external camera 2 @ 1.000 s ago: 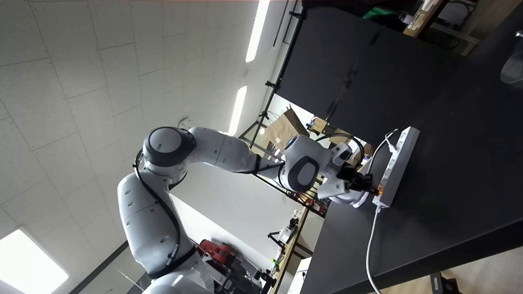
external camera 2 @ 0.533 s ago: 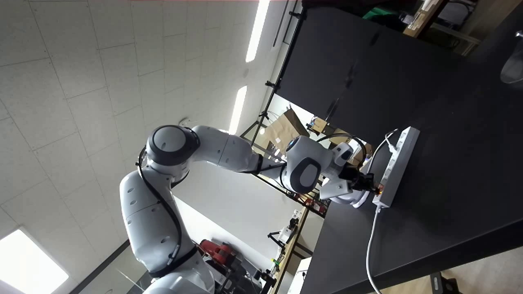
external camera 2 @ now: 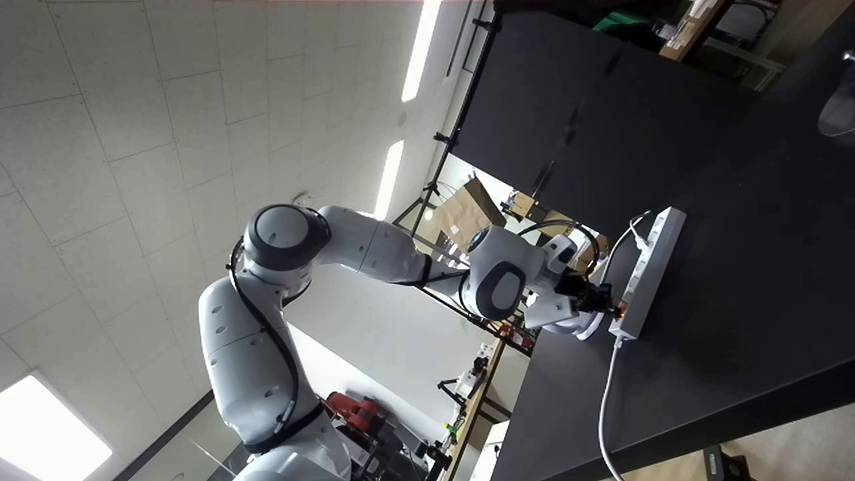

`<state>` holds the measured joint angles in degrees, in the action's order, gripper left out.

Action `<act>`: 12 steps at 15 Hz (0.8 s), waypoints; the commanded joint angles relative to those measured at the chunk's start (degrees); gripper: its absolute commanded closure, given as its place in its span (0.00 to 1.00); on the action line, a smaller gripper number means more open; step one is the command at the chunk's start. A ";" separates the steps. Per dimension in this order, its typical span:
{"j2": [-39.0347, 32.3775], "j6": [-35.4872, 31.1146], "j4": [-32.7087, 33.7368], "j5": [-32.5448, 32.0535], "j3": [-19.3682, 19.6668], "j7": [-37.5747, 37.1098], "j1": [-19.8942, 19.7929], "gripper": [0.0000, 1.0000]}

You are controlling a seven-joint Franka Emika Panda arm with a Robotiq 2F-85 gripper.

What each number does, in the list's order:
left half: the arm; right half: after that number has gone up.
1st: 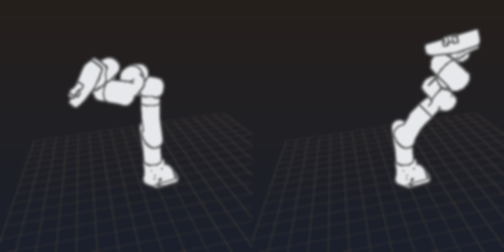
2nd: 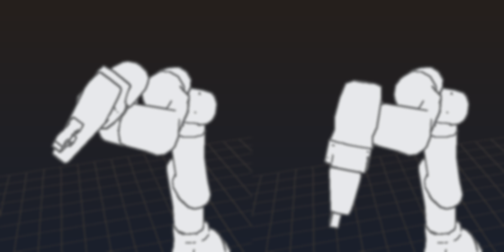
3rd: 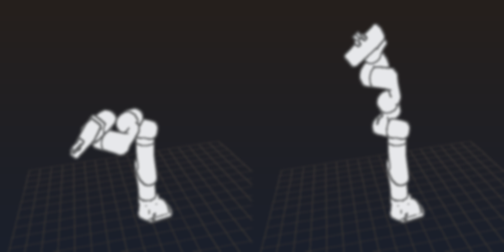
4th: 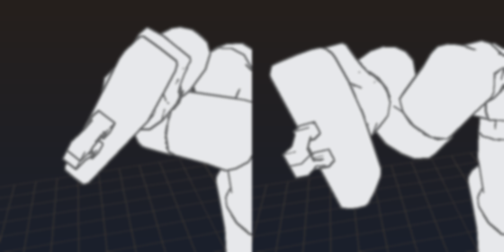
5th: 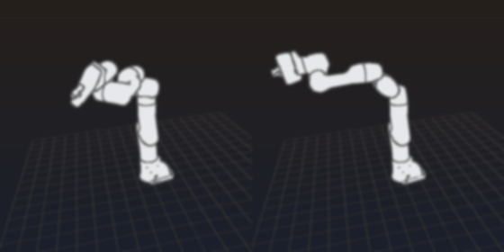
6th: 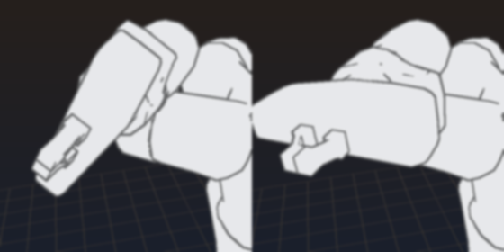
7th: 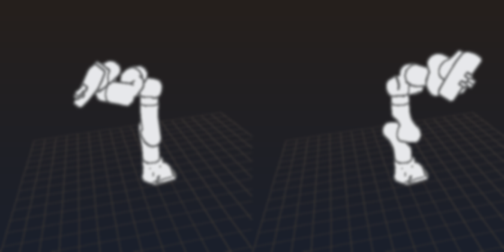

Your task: Turn off the switch on the adapter

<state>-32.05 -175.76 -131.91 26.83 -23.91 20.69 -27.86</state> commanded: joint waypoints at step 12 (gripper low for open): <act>-1.17 -6.70 -0.67 -16.83 17.24 -12.15 17.66 1.00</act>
<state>-31.17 -179.62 -132.26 14.13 -12.51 13.01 -15.88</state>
